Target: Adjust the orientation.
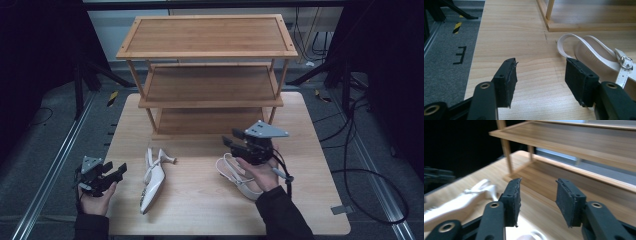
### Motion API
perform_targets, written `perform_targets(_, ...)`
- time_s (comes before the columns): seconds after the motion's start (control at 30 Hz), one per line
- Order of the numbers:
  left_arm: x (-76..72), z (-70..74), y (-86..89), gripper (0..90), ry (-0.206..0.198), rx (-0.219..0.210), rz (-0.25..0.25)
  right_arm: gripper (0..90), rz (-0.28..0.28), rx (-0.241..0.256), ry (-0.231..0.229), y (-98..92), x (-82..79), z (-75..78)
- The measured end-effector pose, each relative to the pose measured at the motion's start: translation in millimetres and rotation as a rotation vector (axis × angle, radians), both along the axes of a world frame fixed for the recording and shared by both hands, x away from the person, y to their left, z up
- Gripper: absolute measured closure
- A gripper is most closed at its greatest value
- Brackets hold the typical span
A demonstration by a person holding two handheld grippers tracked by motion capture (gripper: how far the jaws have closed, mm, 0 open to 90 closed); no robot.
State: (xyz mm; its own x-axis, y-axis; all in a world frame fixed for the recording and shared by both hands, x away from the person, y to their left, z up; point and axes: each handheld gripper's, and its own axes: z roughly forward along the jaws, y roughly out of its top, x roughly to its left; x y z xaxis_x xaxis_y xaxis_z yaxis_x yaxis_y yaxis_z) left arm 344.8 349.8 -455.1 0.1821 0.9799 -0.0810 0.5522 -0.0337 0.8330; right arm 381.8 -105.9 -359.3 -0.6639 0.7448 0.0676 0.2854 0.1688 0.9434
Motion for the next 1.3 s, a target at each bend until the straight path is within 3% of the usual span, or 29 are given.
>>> perform_targets(0.13, -2.0, 0.1, 2.4, 43.8, -0.002, 0.006, 0.006, 61.2, 0.055, -0.014, 0.002, 24.7, 2.3, -1.2)
perform_targets(0.17, -1.8, -0.3, 2.9, 43.8, -0.001, 0.003, 0.008, 63.8, 0.092, -0.015, 0.008, 40.9, 2.6, -3.5)
perform_targets(0.23, -1.1, -1.2, 4.0, 43.6, 0.002, 0.002, 0.01, 64.7, 0.104, -0.014, 0.014, 45.9, 2.8, -4.6)
perform_targets(0.27, -0.8, -1.9, 4.1, 43.6, 0.005, 0.0, 0.013, 68.0, 0.134, -0.009, 0.031, 60.5, 3.4, -8.4)
perform_targets(0.37, 0.3, -4.0, 4.4, 43.6, 0.012, 0.011, 0.012, 71.1, 0.16, -0.009, 0.037, 71.6, 3.9, -12.4)
perform_targets(0.4, 1.2, -5.1, 4.8, 43.6, 0.013, 0.017, 0.01, 73.6, 0.189, -0.021, 0.053, 84.9, 3.0, -16.9)
perform_targets(0.5, 2.1, -6.1, 5.2, 43.5, 0.015, 0.014, 0.009, 76.3, 0.222, -0.037, 0.056, 97.7, 1.3, -21.3)
perform_targets(0.53, 2.6, -6.5, 5.6, 43.4, 0.015, 0.018, 0.007, 77.4, 0.252, -0.046, 0.069, 111.5, -0.5, -26.2)
perform_targets(0.6, 3.5, -7.3, 5.8, 43.4, 0.017, 0.017, 0.006, 79.0, 0.261, -0.049, 0.07, 116.0, -0.7, -28.0)
perform_targets(0.83, 6.6, -8.3, 5.5, 42.8, 0.019, 0.022, 0.0, 84.7, 0.339, -0.077, 0.116, 157.7, -4.0, -48.7)
perform_targets(0.97, 6.2, -7.9, 6.0, 42.8, 0.016, 0.02, 0.002, 87.0, 0.35, -0.116, 0.131, 168.7, -4.4, -59.8)
perform_targets(1.03, 6.1, -7.6, 6.7, 42.6, 0.013, 0.02, 0.001, 89.6, 0.363, -0.149, 0.162, 176.8, -2.7, -75.0)
perform_targets(1.3, 7.0, -8.5, 6.8, 42.7, 0.018, 0.021, -0.001, 90.0, 0.398, -0.169, 0.188, 190.7, -1.2, -87.1)
